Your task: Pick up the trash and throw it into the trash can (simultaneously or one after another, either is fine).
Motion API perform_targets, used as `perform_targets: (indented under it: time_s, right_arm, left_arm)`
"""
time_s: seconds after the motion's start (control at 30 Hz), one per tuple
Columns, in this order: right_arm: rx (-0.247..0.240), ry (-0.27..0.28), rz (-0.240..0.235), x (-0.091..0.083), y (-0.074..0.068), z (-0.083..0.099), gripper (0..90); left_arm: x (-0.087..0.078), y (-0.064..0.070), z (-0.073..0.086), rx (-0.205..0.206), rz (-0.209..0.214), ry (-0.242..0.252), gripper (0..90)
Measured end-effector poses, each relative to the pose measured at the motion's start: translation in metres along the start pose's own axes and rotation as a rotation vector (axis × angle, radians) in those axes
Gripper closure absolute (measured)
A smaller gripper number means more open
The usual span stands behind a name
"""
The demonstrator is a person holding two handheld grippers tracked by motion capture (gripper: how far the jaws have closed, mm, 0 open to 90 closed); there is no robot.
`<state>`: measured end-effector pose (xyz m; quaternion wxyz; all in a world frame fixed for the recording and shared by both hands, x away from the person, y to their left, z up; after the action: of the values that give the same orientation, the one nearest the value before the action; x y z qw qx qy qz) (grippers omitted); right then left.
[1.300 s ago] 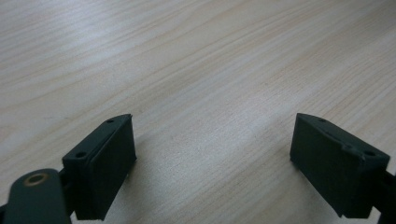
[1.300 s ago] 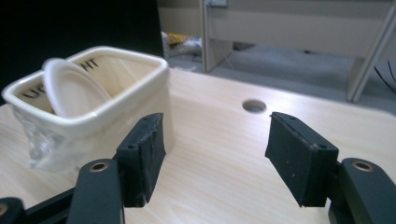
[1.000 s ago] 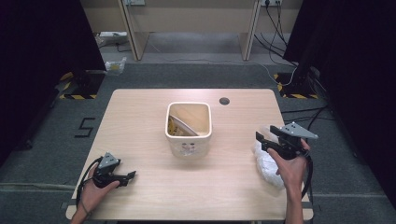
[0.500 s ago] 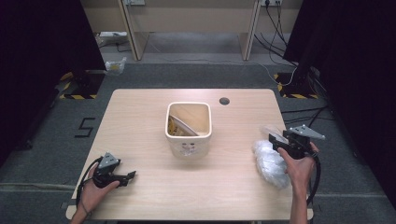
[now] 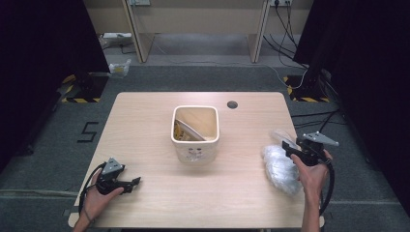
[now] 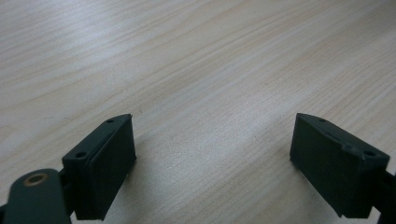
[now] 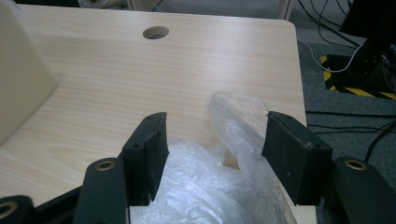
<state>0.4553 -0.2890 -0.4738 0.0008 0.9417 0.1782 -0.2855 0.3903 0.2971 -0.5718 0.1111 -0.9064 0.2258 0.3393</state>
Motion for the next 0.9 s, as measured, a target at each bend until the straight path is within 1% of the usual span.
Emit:
perform_targets:
  time_s: [0.27,0.3,0.4,0.47,0.6,0.67,0.73,0.77,0.9]
  right_arm:
    - [0.005,-0.009,0.009,0.002,0.004,0.003,40.2]
    - [0.014,-0.01,0.017,0.003,0.006,0.004,40.2]
    - [0.014,-0.015,0.019,0.003,0.009,0.006,40.2]
    - [0.026,-0.014,0.023,0.003,0.011,0.008,40.2]
    - [0.042,-0.015,0.041,0.003,0.02,0.012,40.2]
    - [0.047,-0.014,0.042,0.004,0.021,0.013,40.2]
    - [0.06,-0.018,0.047,0.004,0.025,0.016,40.7]
    - [0.055,-0.019,0.049,0.005,0.027,0.017,41.1]
    - [0.068,-0.033,0.057,0.007,0.031,0.022,43.1]
  left_arm:
    - [0.0,0.0,0.0,0.001,0.0,-0.001,13.2]
    - [0.0,0.0,0.0,0.001,0.0,-0.001,13.2]
    - [0.0,0.0,0.0,0.001,0.0,-0.001,13.2]
    - [0.0,0.0,0.0,0.002,0.0,-0.002,13.2]
    - [0.0,0.0,0.0,0.001,0.001,-0.002,13.2]
    - [0.0,0.0,0.0,0.003,0.001,-0.003,13.2]
    - [0.0,0.0,0.0,0.002,0.0,-0.003,13.2]
    - [0.0,0.0,0.0,0.001,0.0,-0.001,13.2]
    - [0.0,0.0,0.0,0.001,0.001,-0.002,13.2]
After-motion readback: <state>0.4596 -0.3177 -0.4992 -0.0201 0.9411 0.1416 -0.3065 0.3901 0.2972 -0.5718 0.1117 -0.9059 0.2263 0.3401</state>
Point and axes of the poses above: each handheld gripper's, and its own axes: x roughly forward along the jaws, z roughly out of its underside, y roughly to its right, the point moved 7 cm from there along x, roughly forward along the jaws, and after that the axes turned 6 degrees about -z, right-handed, at the moved point
